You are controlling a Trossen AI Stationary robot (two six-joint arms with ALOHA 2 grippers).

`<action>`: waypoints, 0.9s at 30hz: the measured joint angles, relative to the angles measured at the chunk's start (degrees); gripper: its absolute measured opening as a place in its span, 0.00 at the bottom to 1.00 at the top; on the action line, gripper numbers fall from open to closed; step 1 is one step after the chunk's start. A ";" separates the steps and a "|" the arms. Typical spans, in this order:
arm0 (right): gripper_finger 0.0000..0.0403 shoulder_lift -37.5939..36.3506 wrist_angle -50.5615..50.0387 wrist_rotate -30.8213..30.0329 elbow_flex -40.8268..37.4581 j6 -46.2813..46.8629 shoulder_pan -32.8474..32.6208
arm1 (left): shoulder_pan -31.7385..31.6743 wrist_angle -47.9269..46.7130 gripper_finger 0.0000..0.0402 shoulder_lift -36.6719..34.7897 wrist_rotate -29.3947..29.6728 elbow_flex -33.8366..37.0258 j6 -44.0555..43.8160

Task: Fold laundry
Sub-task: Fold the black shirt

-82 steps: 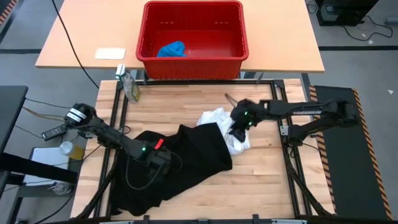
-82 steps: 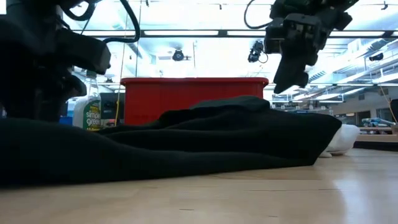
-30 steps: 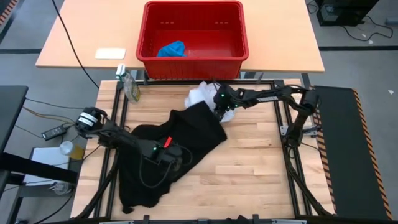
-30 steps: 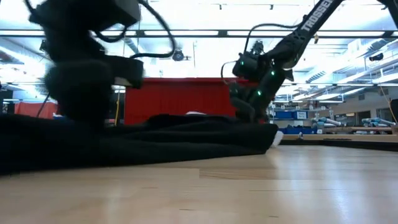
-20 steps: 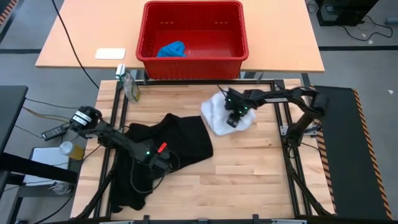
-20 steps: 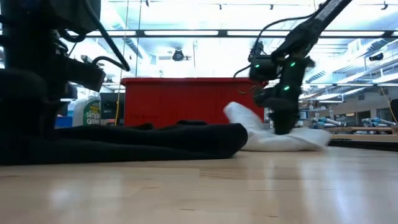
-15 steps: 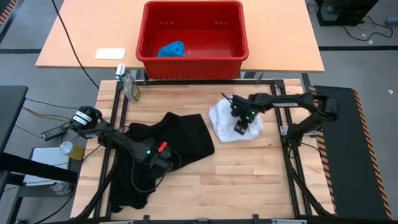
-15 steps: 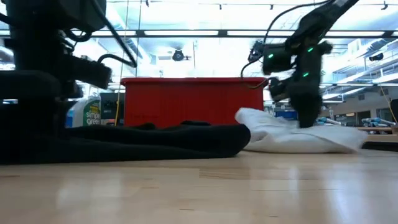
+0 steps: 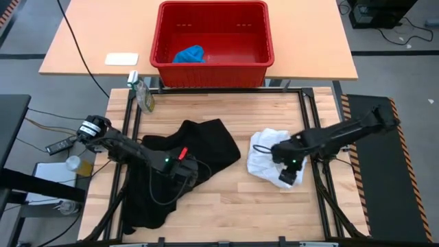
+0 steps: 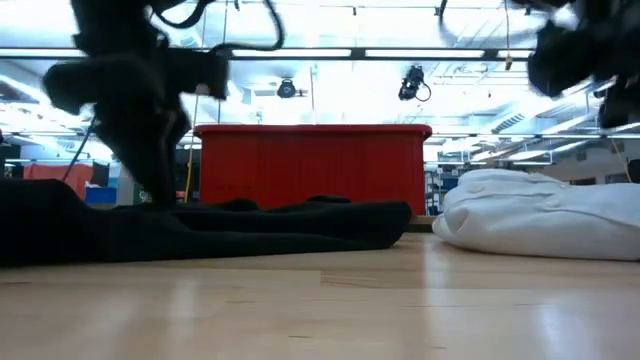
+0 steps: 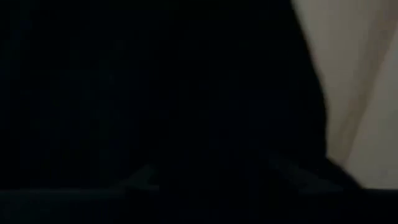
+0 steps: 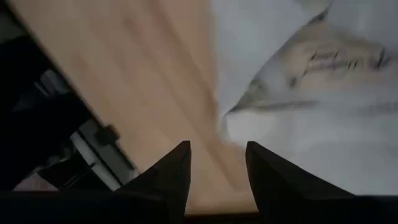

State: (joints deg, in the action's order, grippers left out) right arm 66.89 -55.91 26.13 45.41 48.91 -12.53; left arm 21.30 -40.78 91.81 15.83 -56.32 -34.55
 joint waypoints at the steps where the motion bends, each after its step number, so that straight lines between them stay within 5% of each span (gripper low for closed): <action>1: 0.40 -1.39 -1.99 -1.75 1.41 1.12 -1.26 | -0.20 0.14 0.39 0.00 0.01 -0.78 0.93; 6: 0.40 -6.98 -10.38 -15.00 8.07 -0.16 -2.00 | -0.66 0.11 0.39 0.00 0.94 -3.77 2.65; 12: 0.40 -7.03 -7.81 -33.96 5.98 -4.16 4.17 | -0.68 0.83 0.39 -0.04 2.59 -4.54 0.53; 19: 0.40 1.83 8.95 -36.62 -0.62 -17.21 18.02 | -0.57 1.67 0.39 -0.04 2.59 -4.54 -2.37; 27: 0.40 17.04 18.27 -31.43 -1.80 -27.94 28.02 | -0.57 1.67 0.39 -0.04 2.48 -4.54 -5.01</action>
State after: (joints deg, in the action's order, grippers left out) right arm 83.93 -37.64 -5.30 43.61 20.98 15.50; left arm 20.73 -39.11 91.77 18.31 -60.86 -39.56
